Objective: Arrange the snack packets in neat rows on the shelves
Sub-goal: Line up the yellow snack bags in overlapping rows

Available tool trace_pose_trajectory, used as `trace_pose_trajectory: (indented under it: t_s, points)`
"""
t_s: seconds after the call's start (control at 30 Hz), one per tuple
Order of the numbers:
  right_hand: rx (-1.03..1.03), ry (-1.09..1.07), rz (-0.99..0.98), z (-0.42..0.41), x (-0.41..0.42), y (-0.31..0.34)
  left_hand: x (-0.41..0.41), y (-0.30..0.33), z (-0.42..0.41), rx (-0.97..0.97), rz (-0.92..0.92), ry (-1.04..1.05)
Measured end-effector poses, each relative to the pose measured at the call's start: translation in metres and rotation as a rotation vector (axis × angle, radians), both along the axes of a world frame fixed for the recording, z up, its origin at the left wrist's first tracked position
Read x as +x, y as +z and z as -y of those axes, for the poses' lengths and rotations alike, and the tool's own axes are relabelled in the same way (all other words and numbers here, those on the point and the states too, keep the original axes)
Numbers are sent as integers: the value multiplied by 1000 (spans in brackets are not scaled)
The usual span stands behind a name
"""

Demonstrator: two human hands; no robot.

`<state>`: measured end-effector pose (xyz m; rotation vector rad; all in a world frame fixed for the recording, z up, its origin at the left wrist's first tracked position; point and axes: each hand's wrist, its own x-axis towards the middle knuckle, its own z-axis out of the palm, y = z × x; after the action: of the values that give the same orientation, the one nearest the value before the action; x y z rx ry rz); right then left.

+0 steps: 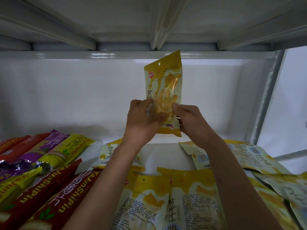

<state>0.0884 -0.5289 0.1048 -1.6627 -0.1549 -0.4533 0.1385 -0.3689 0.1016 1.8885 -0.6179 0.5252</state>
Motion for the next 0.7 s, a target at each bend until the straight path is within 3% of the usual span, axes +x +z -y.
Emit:
trace_pose_trajectory:
  t_s: [0.23,0.4,0.57,0.7]
  points:
    - [-8,5,54,-1,-2,-1,-1,-6,7,31,-69,-166]
    - [-21,-34,-10,2,1,-3,6,-10,8,47,-80,-210]
    - [-76,-59,37,6,4,-5,-2,-7,6,-39,-157,-280]
    - [-154,-204,89,12,14,-12,0,-10,5,-63,-185,-347]
